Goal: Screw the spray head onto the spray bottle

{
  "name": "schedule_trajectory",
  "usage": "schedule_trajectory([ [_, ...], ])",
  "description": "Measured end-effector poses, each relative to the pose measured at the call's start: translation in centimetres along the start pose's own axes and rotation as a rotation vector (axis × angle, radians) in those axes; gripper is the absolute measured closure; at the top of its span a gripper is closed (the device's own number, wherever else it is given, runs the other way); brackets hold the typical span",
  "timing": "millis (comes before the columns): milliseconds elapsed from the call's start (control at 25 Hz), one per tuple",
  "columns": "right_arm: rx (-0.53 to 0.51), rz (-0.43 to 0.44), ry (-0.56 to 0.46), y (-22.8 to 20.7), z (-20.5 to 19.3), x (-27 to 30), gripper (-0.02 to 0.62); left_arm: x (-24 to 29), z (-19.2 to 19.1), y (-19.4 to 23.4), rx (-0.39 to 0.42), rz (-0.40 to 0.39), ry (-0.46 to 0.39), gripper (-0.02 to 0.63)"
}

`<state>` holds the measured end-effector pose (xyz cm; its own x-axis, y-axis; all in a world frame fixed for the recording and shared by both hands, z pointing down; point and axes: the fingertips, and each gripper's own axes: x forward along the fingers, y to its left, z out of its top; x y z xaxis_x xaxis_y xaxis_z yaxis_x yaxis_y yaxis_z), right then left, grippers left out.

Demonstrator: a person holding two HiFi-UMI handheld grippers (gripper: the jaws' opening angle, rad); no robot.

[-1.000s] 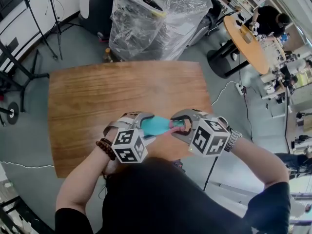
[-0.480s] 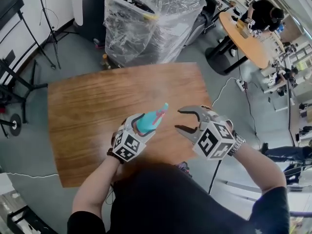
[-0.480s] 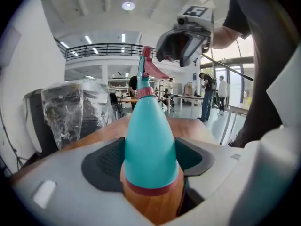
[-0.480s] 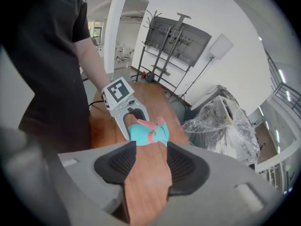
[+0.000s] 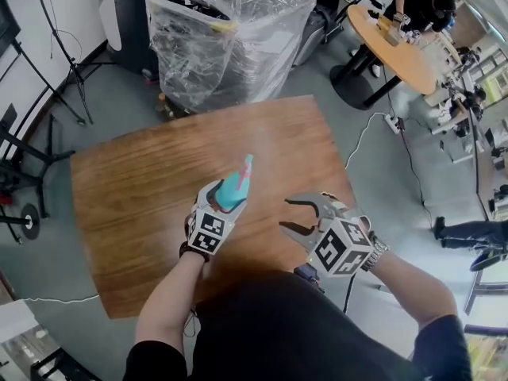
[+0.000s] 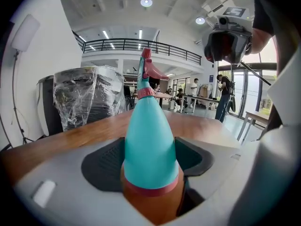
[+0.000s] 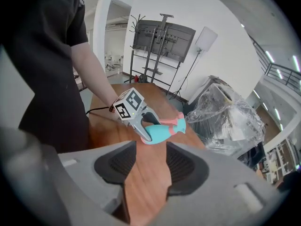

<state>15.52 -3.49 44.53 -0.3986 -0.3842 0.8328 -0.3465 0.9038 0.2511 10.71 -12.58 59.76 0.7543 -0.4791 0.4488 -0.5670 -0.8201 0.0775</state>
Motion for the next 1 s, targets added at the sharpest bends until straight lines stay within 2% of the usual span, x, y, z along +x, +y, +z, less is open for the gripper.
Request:
schedule_trajectory([
  [160, 0.037, 0.039, -0.005, 1.3, -1.4, 0.8, 0.407, 0.0, -0.4, 0.0, 0.001, 0.017, 0.0, 0.249],
  [440, 0.087, 0.074, -0.036, 2.3, -1.7, 2.1, 0.407, -0.9, -1.8, -0.4, 0.058, 0.015, 0.065, 0.247],
  [600, 0.115, 0.079, -0.055, 2.5, -1.4, 2.7, 0.407, -0.9, -2.3, -0.2, 0.059, 0.011, 0.1, 0.246],
  [840, 0.213, 0.066, -0.083, 3.1, -1.3, 3.6, 0.414, -1.1, -3.1, -0.2, 0.077, 0.007, 0.149, 0.247],
  [920, 0.243, 0.046, -0.098, 3.1, -1.0, 4.0, 0.435, -1.5, -3.3, -0.2, 0.081, 0.002, 0.164, 0.24],
  [1000, 0.275, 0.007, -0.127, 2.7, -0.4, 4.0, 0.488, -2.6, -3.6, 0.0, 0.068, 0.009, 0.176, 0.209],
])
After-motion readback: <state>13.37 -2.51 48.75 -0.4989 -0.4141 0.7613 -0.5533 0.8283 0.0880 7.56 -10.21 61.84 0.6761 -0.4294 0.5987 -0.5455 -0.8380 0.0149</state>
